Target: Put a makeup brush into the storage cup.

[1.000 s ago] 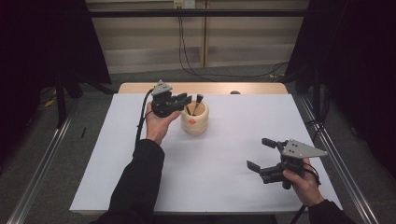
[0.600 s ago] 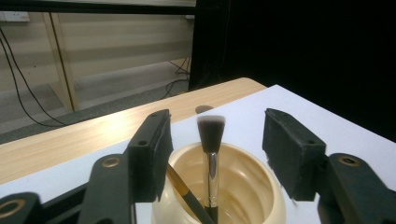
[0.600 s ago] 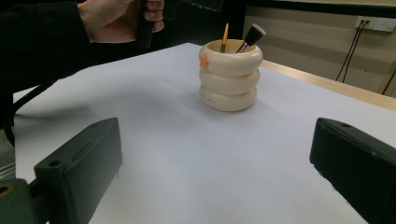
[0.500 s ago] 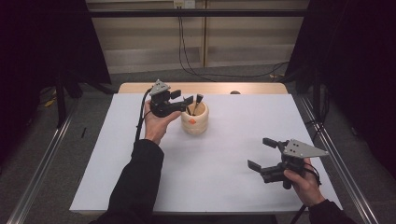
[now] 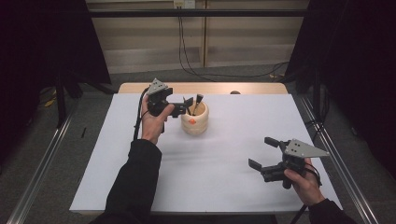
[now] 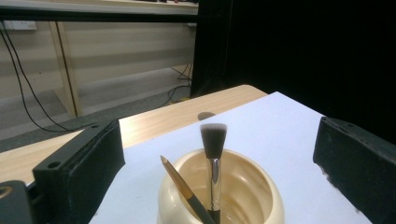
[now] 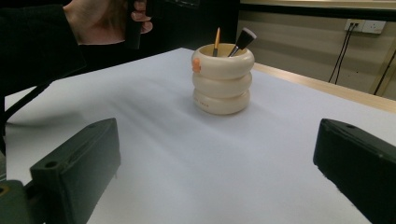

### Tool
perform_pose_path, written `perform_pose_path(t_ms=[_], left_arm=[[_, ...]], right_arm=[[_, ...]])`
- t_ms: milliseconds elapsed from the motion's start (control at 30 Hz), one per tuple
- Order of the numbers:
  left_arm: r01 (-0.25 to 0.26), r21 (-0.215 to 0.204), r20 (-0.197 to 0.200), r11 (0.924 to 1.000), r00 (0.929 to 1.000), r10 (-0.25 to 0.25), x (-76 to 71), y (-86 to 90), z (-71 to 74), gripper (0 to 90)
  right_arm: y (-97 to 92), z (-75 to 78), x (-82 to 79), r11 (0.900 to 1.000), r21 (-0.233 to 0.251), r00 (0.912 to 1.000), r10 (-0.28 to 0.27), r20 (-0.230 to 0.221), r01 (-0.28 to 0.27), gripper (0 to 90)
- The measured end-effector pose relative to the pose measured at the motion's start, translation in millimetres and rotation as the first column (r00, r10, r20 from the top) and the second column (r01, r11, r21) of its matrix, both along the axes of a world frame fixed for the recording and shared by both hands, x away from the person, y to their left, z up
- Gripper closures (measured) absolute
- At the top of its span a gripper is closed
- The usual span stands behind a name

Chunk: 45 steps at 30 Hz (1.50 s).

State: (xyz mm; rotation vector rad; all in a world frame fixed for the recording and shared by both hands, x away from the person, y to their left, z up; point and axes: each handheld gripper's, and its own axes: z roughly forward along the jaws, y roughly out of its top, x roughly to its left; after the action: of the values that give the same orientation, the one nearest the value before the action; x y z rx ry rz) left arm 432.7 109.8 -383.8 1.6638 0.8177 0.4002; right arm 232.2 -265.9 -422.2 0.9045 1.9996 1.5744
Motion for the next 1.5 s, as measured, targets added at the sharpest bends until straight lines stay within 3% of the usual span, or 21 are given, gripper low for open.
perform_pose_path(t_ms=[133, 200, 333, 567, 667, 700, 767, 833, 1267, 1300, 1500], left_arm=[[-0.002, 0.011, 0.001, 0.9999, 1.0, 0.001, -2.6, 4.2, 1.4, 1.8], [0.003, -0.003, 0.005, 1.0, 1.0, -0.003, -4.3, 4.9, 1.1, 1.8], [-0.027, 0.008, 0.007, 0.9996, 0.9996, 0.027, -9.6, 7.4, 1.2, 1.8], [-0.041, -0.018, 0.005, 0.999, 0.9992, 0.041, -17.7, 16.7, 3.0, 1.8], [-0.051, -0.017, 0.022, 0.9985, 0.9984, 0.052, -21.3, 22.8, 2.9, 1.8], [-0.067, -0.033, 0.019, 0.9972, 0.9975, 0.068, -23.0, 23.7, 3.0, 1.8], [-0.057, -0.021, 0.023, 0.9982, 0.9981, 0.057, -25.5, 28.6, 4.3, 1.8], [-0.074, -0.036, 0.028, 0.9966, 0.9968, 0.075, -30.0, 31.5, 5.3, 1.8], [-0.092, -0.035, 0.04, 0.9952, 0.9949, 0.093, -55.8, 48.5, 7.2, 1.8], [-0.072, -0.041, 0.042, 0.9966, 0.9964, 0.074, -57.9, 49.5, 6.9, 1.8], [-0.069, -0.045, 0.047, 0.9966, 0.9964, 0.071, -71.1, 52.2, 3.1, 1.8]], right_arm=[[1.5, -0.7, 0.9, 1.0, -0.003, 1.0, 0.002, -0.002, -0.002, 0.6], [2.0, -0.5, 1.2, 1.0, 0.0, 1.0, -0.004, -0.003, 0.004, 0.2], [2.1, -0.3, 2.2, 0.9996, 0.01, 0.9996, -0.025, -0.01, 0.025, 0.1], [1.1, 1.4, 0.7, 0.999, 0.012, 0.999, -0.043, -0.01, 0.043, 0.3], [1.1, 0.8, -0.3, 0.9986, 0.002, 0.9985, -0.053, -0.017, 0.053, 0.3], [1.1, 0.7, -0.8, 0.998, 0.003, 0.9979, -0.064, -0.014, 0.064, 0.3], [0.3, 0.7, -1.5, 0.9965, 0.001, 0.9965, -0.084, -0.005, 0.084, 0.3], [-0.9, 0.6, -1.6, 0.9968, 0.005, 0.9968, -0.079, -0.011, 0.08, 0.3], [-3.9, -0.5, -1.1, 0.9949, 0.013, 0.995, -0.1, 0.001, 0.1, 0.3], [-3.9, -0.6, -1.1, 0.995, 0.015, 0.9951, -0.099, 0.0, 0.099, 0.3], [-3.8, -0.6, -1.4, 0.9944, 0.015, 0.9945, -0.104, 0.0, 0.104, 0.3]])
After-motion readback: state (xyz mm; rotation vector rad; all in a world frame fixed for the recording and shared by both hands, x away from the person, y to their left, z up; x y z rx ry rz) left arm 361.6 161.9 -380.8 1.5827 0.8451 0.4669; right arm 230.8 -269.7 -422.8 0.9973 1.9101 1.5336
